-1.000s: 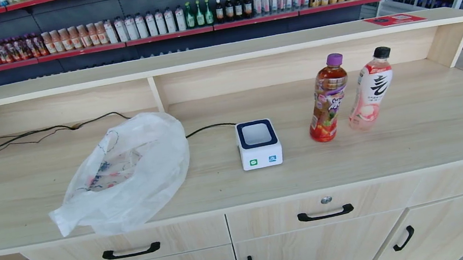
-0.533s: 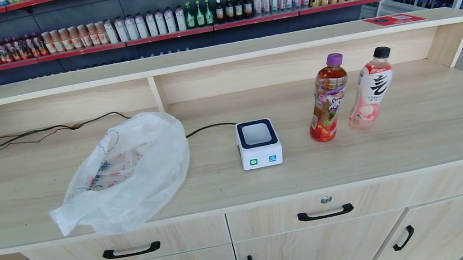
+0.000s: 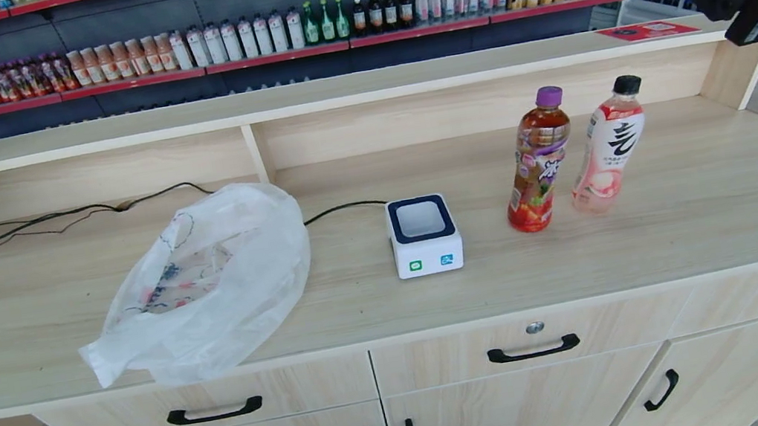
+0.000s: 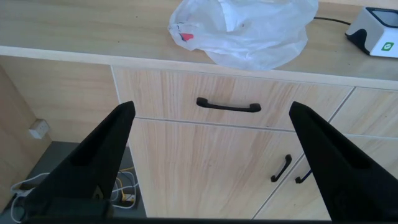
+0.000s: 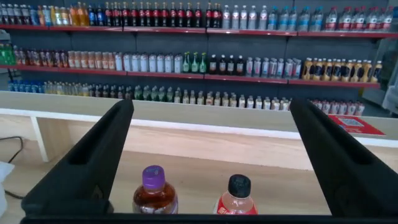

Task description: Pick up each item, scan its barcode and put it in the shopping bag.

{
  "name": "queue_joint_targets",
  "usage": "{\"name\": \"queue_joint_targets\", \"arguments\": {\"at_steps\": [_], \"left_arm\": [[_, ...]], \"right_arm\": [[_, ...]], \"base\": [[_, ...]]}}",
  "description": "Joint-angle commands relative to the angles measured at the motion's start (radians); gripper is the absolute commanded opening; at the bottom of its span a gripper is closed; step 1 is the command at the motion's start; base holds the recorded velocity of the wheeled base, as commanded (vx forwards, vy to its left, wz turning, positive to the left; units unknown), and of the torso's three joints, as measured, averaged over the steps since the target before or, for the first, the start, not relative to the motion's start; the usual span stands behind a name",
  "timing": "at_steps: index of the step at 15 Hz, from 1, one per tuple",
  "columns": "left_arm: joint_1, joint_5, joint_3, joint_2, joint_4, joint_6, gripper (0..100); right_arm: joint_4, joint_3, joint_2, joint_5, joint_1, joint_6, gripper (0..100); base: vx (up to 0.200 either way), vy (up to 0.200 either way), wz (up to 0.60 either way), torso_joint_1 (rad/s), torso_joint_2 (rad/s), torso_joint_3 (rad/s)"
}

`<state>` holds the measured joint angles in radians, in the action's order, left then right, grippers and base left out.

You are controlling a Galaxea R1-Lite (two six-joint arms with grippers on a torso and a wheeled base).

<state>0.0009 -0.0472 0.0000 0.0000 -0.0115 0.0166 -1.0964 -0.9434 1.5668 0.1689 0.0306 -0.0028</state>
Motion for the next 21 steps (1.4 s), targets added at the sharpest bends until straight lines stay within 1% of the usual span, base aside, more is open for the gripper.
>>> {"name": "queue_joint_targets", "arguments": {"at_steps": [1,3,5,12,17,21], "left_arm": [[0.001,0.0,0.0,0.0,-0.001,0.0,100],[-0.001,0.0,0.0,0.0,-0.002,-0.001,100],[0.001,0.0,0.0,0.0,-0.004,-0.003,100],[0.001,0.0,0.0,0.0,-0.007,-0.003,100],[0.001,0.0,0.0,0.0,-0.007,-0.003,100],[0.001,0.0,0.0,0.0,-0.007,-0.004,100]], "right_arm": [[-0.022,0.0,0.142,0.014,0.005,-0.008,100],[-0.048,-0.067,0.21,0.014,0.006,-0.002,100],[-0.074,-0.084,0.26,0.027,0.015,0.014,100],[-0.131,-0.077,0.343,0.038,0.075,0.024,100],[-0.137,-0.034,0.348,0.034,0.121,0.027,100],[-0.145,-0.031,0.371,0.032,0.15,0.029,100]], "base": [[0.0,0.0,0.0,0.0,0.0,0.0],[0.0,0.0,0.0,0.0,0.0,0.0],[0.0,0.0,0.0,0.0,0.0,0.0],[0.0,0.0,0.0,0.0,0.0,0.0],[0.0,0.0,0.0,0.0,0.0,0.0],[0.0,0.0,0.0,0.0,0.0,0.0]]}}
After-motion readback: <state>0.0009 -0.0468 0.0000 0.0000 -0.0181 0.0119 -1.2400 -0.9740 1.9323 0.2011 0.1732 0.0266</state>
